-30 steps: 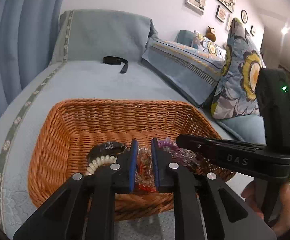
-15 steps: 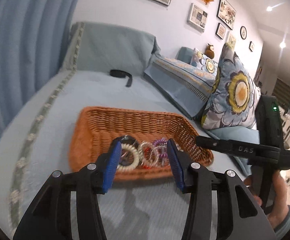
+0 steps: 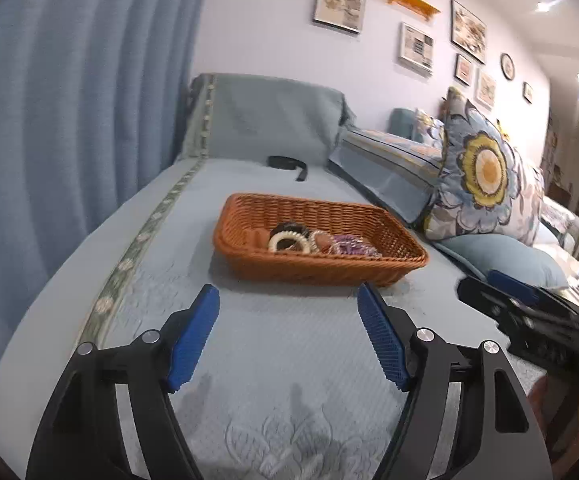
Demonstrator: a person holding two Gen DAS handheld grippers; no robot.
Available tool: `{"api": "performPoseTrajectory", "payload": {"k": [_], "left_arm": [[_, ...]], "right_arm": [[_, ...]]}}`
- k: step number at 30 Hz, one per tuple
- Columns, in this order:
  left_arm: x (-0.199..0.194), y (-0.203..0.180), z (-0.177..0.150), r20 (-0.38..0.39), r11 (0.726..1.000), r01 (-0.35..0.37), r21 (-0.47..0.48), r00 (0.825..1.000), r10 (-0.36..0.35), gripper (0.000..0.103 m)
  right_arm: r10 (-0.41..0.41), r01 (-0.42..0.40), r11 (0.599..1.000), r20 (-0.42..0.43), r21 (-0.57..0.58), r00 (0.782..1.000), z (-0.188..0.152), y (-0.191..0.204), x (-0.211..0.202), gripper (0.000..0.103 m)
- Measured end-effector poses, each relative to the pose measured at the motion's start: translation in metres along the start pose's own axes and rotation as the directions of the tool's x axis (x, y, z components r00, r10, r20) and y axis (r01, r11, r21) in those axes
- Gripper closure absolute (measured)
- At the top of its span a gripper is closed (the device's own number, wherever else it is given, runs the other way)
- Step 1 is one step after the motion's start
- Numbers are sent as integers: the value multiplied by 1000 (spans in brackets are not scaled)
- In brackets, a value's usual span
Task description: Organize jewelry
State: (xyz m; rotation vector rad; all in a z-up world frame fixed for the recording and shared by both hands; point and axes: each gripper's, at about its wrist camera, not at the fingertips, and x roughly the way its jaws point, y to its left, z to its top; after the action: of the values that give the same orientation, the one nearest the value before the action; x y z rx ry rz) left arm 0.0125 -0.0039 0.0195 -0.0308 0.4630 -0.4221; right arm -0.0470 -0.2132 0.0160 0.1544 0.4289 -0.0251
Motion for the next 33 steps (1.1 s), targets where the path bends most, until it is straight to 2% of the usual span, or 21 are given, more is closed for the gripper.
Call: {"api": "performPoseTrajectory", "payload": {"k": [4,8,12,14,20,33], "left_arm": [[-3,-2,-15,32,999,-49,0,998,49,31],[-1,-13,-30,82,991,-127,44,989,124,23],[15,-19,-38,28,983,-163,83,987,161,21],[14,-18,-38,41,982,-175,75,984,172,21],[1,-23,-42,114,963,-255,83,963,245,12],[-1,-12,-38,104,964,-263,30,960,258,11]], "right_arm": [[-31,32,999,50,-21,998,-13,2,-3,29],[-45,46,999,66,-12,997,-19,4,2,29],[-72,74,997,64,-28,995,-25,7,10,29],[-74,77,996,62,-36,995,-27,9,12,28],[-89,94,994,78,-60,993,-32,16,10,25],[-93,95,995,66,-30,993,-32,12,12,23]]}}
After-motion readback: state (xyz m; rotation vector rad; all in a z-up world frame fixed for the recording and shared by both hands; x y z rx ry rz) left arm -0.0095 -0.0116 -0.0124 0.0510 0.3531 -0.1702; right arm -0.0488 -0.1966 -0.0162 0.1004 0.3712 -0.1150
